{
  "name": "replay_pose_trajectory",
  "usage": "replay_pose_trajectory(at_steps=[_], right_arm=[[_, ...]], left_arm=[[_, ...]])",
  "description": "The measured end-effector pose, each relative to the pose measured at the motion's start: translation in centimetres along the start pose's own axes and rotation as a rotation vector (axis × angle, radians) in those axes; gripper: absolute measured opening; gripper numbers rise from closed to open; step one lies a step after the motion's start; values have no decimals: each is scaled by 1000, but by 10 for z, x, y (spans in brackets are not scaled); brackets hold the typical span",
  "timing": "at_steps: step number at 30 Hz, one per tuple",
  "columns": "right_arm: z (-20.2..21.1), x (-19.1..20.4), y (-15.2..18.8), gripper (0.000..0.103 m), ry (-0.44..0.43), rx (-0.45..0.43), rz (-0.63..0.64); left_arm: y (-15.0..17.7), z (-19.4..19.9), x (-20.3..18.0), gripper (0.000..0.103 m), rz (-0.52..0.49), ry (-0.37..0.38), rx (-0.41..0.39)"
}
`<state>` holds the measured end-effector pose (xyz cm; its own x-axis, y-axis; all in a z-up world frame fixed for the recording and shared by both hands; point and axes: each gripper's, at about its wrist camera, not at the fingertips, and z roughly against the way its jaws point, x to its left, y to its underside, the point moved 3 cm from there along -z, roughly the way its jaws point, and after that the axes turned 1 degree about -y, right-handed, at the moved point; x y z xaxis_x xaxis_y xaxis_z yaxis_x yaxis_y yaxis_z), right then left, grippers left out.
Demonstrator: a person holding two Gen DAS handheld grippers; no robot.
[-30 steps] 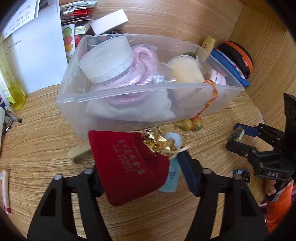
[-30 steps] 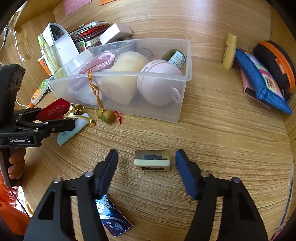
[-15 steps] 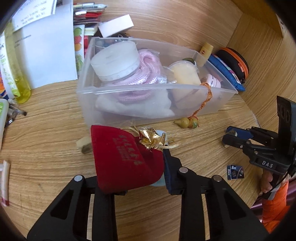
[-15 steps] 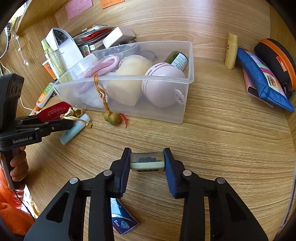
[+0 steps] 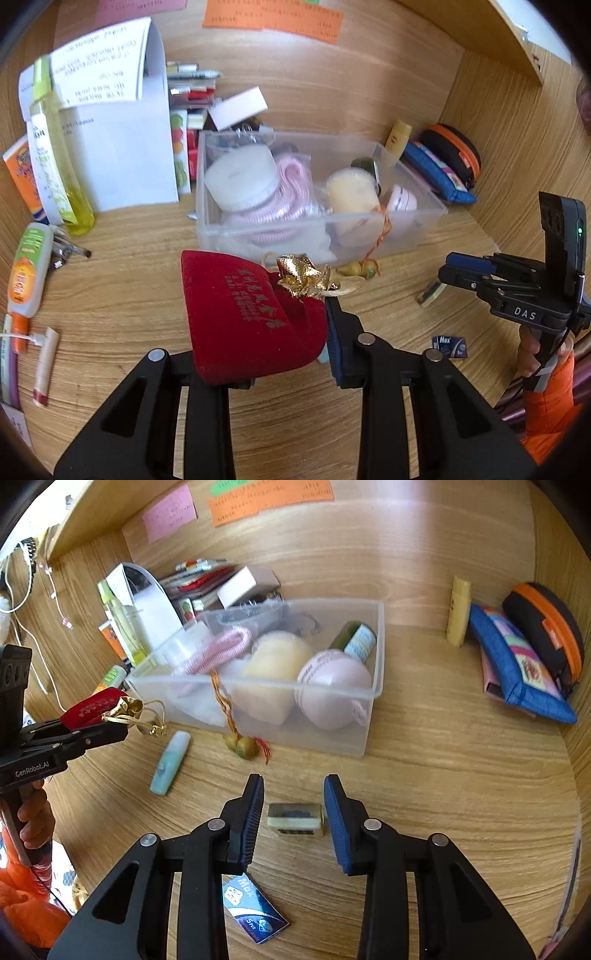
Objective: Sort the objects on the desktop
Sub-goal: 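Grasp the red velvet pouch with the left gripper while the right gripper grasps the beige block, then lift the red pouch with the left gripper while the right gripper carries the block toward the clear box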
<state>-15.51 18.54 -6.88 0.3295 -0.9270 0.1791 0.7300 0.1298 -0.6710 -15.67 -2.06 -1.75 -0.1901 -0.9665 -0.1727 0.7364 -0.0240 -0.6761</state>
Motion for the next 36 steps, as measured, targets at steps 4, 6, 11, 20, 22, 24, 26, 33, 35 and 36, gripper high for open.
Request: replay_pose_trajectory(at_steps=[4, 6, 11, 20, 22, 24, 26, 33, 35, 36], right_arm=[[4, 2, 1, 31, 14, 8, 18], [3, 3, 3, 35, 14, 24, 23], [-8, 5, 11, 46, 22, 46, 39], [-25, -1, 13, 31, 23, 62, 32], [-16, -1, 6, 31, 12, 36, 28], [-6, -1, -2, 31, 21, 4, 32], [1, -1, -9, 31, 30, -20, 37], [28, -4, -36, 31, 49, -129, 34], [32, -4, -45, 31, 47, -154, 33], [34, -5, -49, 31, 46, -168, 27]], left_arm=[[-9, 7, 1, 29, 3, 1, -31], [-12, 11, 1, 29, -3, 1, -46], [-19, 14, -1, 29, -5, 22, -70], [-18, 10, -1, 29, -5, 21, -60], [-20, 11, 0, 29, -3, 14, -66], [-24, 11, 2, 29, -2, 13, -71], [-27, 11, 3, 29, -2, 14, -77], [-46, 12, 2, 29, -20, 14, -108], [-52, 11, -2, 29, -37, 13, -117], [-55, 10, -5, 29, -45, 21, -117]])
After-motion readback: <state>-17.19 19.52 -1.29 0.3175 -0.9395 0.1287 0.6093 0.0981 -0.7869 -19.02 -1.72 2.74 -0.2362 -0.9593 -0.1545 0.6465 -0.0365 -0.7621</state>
